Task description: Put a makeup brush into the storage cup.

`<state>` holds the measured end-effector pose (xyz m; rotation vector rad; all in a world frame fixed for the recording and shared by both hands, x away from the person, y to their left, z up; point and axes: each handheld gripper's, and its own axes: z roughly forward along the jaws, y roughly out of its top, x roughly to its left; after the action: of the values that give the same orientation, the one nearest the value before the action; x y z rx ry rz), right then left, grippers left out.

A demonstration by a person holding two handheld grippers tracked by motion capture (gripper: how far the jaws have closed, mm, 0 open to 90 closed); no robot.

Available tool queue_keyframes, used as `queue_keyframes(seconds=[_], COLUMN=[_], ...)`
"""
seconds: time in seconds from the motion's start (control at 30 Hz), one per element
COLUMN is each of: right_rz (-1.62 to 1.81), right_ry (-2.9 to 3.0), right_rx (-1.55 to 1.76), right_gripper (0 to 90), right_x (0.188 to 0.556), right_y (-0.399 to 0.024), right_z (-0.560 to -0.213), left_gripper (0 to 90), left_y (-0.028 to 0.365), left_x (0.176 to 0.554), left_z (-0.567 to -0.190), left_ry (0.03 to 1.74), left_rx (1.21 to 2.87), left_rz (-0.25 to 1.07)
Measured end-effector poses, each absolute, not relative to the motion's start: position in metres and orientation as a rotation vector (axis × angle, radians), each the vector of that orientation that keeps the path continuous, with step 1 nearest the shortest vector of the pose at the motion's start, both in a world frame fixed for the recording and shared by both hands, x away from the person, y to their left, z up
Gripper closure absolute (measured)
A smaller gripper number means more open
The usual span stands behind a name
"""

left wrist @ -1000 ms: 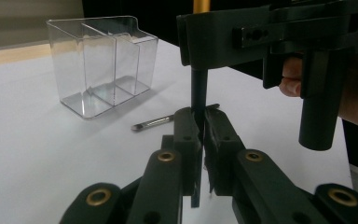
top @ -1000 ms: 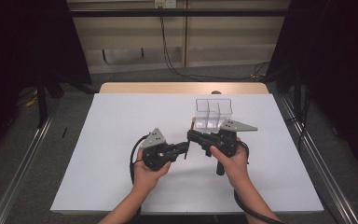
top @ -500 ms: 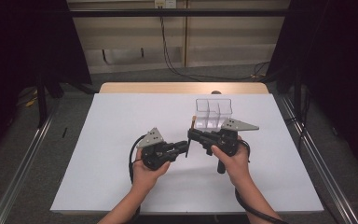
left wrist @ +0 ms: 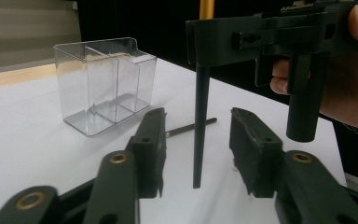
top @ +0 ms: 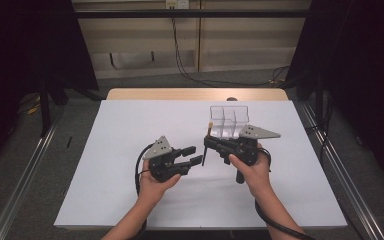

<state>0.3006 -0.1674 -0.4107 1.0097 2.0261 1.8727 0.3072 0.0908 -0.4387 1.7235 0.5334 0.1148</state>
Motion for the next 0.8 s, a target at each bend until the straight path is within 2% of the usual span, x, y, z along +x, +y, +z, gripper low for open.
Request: queue_keyframes(seconds=[0.23, 0.3, 0.47, 0.5, 0.67, 0.8], right_rz=[1.879, 1.869, 1.861, 1.863, 1.854, 1.849], right_ry=[2.020, 2.025, 2.032, 2.027, 2.024, 2.021], right_rx=[1.006, 0.998, 0.984, 0.986, 0.987, 0.979], right_gripper=[83.9, 83.9, 83.9, 83.9, 83.9, 83.9], right_x=[0.302, 0.302, 0.302, 0.301, 0.300, 0.300], right_y=[-0.169, -0.170, -0.170, -0.171, -0.175, -0.178], right_z=[-0.409, -0.408, -0.407, -0.407, -0.406, -0.405], left_gripper=[37.8, 30.6, 23.0, 16.9, 5.0, 2.4], left_y=[0.095, 0.095, 0.096, 0.097, 0.097, 0.098], left_x=[0.308, 0.310, 0.309, 0.309, 0.309, 0.309], left_z=[-0.437, -0.438, -0.439, -0.438, -0.438, -0.439], left_ry=[0.500, 0.488, 0.484, 0.483, 0.495, 0.506], left_rx=[1.698, 1.696, 1.707, 1.711, 1.721, 1.730], left_rz=[0.103, 0.076, 0.098, 0.111, 0.140, 0.144])
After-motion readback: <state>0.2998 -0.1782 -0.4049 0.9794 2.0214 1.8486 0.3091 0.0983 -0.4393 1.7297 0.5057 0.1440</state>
